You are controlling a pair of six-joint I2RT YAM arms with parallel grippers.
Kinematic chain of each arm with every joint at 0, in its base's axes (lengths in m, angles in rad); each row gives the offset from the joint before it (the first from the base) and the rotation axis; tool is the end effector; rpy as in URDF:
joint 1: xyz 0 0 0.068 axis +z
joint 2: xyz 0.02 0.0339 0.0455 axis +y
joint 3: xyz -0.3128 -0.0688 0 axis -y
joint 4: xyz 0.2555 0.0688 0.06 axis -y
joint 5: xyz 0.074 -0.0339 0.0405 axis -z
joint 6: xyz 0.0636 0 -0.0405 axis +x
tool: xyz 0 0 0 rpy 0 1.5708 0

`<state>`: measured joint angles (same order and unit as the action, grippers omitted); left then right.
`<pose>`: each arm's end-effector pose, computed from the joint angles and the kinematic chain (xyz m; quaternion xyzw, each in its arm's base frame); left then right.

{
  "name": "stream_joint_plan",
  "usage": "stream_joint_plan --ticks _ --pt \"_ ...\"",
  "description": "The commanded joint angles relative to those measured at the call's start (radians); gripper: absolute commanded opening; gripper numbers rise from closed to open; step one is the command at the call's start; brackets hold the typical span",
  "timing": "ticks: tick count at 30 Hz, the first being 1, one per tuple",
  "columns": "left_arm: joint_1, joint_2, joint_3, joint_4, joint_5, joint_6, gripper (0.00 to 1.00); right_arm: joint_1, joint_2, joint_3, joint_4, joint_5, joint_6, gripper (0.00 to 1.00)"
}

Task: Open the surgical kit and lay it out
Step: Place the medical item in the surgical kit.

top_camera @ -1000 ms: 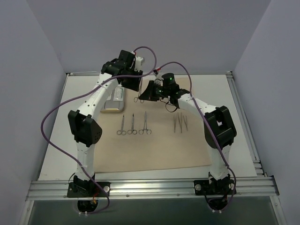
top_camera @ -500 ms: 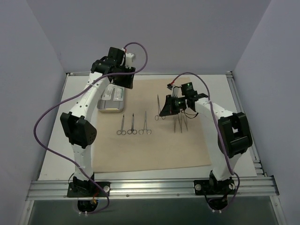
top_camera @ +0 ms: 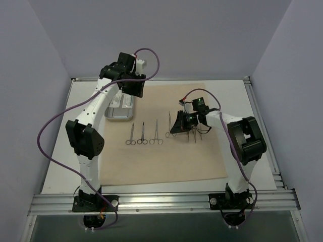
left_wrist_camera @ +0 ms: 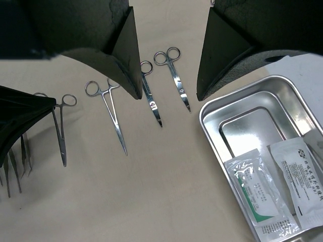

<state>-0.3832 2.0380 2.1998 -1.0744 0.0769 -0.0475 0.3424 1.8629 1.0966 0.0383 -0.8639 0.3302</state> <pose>0.4503 -0.1868 0.3844 0.1702 0.9303 -0.1045 0.3077 0.3811 0.1872 0.2024 -0.1763 0.8276 0.4832 0.2246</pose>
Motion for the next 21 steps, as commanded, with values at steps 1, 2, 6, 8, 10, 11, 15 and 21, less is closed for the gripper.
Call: stream_joint_plan --ticks 1,2,6,8,10,11,15,21 --pt "0.003 -0.047 0.005 0.016 -0.012 -0.003 0.56 0.023 0.019 -0.030 0.074 -0.007 0.067 0.00" --pt "0.003 -0.045 0.006 0.014 -0.012 -0.003 0.56 0.027 0.022 -0.040 0.093 -0.009 0.082 0.00" --pt "0.003 -0.042 0.011 0.014 -0.014 -0.006 0.56 0.033 0.025 -0.069 0.117 -0.001 0.093 0.00" --pt "0.003 -0.044 0.011 0.014 -0.014 -0.008 0.56 0.030 0.024 -0.083 0.112 -0.001 0.089 0.00" --pt "0.004 -0.041 0.012 0.014 -0.014 -0.008 0.56 0.029 0.027 -0.087 0.088 0.002 0.072 0.00" --pt "0.003 -0.039 0.012 0.014 -0.014 -0.009 0.56 0.029 0.028 -0.090 0.083 0.003 0.066 0.00" --pt "0.004 -0.036 0.015 0.013 -0.015 -0.012 0.56 0.003 0.022 -0.115 0.072 0.011 0.055 0.00" --pt "0.003 -0.027 0.023 0.011 -0.009 -0.017 0.56 -0.008 0.044 -0.121 0.086 0.026 0.070 0.00"
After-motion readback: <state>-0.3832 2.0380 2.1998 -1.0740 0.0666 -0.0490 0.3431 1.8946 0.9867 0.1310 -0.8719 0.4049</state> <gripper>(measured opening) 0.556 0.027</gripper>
